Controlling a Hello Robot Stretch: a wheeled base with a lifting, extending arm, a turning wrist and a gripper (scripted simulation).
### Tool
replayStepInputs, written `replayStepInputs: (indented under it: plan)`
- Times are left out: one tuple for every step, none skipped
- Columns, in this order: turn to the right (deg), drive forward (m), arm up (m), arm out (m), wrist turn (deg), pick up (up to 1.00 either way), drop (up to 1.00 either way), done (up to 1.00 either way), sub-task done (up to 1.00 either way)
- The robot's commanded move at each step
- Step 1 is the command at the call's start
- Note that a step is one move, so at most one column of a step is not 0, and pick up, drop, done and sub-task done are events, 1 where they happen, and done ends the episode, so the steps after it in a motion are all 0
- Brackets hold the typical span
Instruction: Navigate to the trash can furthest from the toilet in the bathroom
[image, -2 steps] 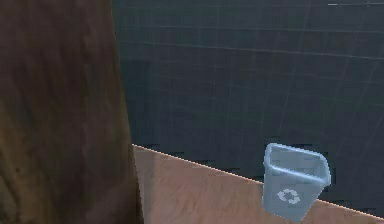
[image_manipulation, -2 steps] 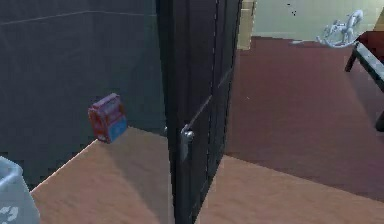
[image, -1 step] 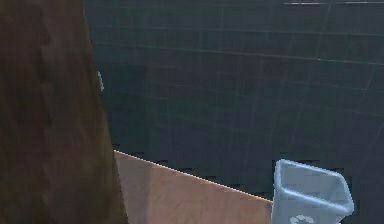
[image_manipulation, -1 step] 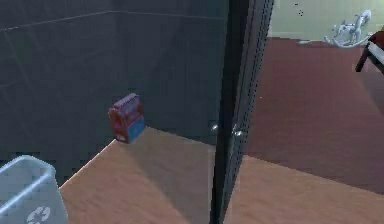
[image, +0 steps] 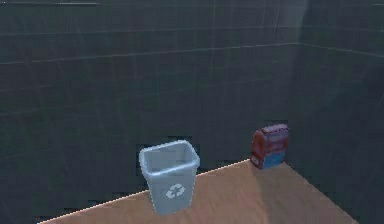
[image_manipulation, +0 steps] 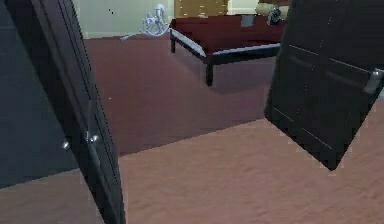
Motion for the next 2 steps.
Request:
replayStepInputs:
  plan:
    - [33.0,0.00,0.00,0.00,0.0,0.00,0.00,0.00,0.00]
    - [0.0,0.40,0.00,0.00,0.0,0.00,0.00,0.00,0.00]
